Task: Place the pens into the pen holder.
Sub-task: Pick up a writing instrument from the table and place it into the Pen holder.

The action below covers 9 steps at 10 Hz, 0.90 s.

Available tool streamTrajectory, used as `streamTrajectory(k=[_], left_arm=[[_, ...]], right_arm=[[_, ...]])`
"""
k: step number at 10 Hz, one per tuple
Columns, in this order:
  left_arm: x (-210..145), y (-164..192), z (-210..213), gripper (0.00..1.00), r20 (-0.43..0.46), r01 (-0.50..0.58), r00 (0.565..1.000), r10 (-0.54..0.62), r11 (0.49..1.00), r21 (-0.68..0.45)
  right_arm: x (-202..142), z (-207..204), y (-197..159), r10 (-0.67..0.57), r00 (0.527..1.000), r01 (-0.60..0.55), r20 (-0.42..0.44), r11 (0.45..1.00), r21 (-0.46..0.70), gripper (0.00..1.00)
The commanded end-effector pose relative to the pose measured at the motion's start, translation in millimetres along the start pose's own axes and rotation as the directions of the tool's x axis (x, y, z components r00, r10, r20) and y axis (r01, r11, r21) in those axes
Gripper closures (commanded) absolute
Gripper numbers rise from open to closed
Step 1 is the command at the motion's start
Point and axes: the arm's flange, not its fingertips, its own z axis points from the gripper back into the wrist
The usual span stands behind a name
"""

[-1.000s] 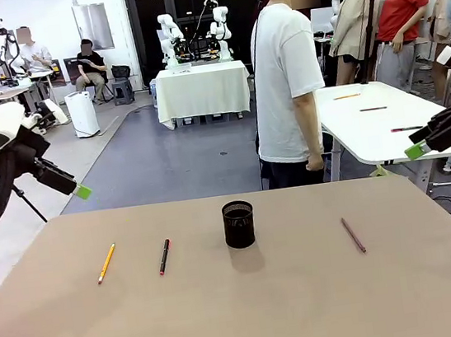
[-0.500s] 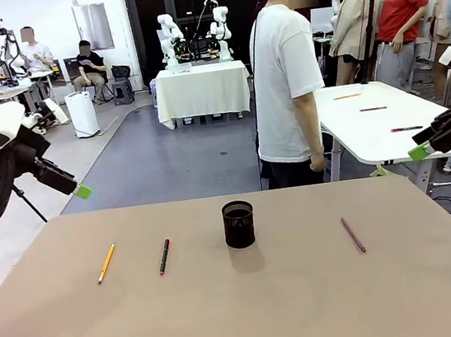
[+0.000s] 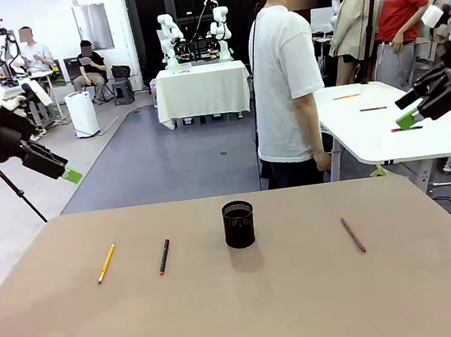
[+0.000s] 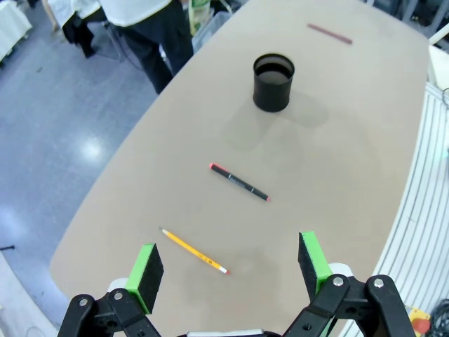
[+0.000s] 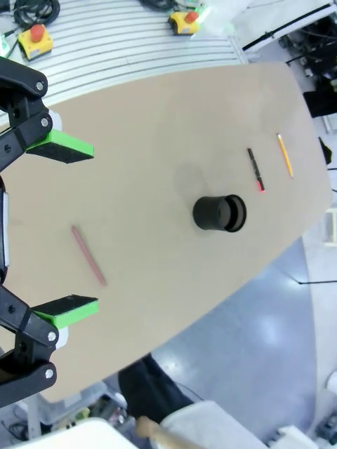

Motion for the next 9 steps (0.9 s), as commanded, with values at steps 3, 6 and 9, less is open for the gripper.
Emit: streamTrajectory(k=[3,6,9], left_arm=[[9.7,10.6,16.9,0.0,0.084,0.077,0.994,-0.071,0.995,-0.07],[10.5,9.6,14.8,0.0,0.061,0.091,0.994,-0.085,0.991,-0.094],[9.1,6.1,13.8,0.0,0.041,0.073,0.997,-0.07,0.994,-0.086]], right_arm=[[4.4,0.7,-20.4,0.064,0.995,-0.065,0.074,0.998,0.002,0.0],[3.6,-1.8,-27.1,0.06,0.995,-0.061,0.076,0.998,0.01,0.0],[1.1,-5.6,-22.1,0.031,0.999,-0.031,0.044,1.0,0.002,0.0]])
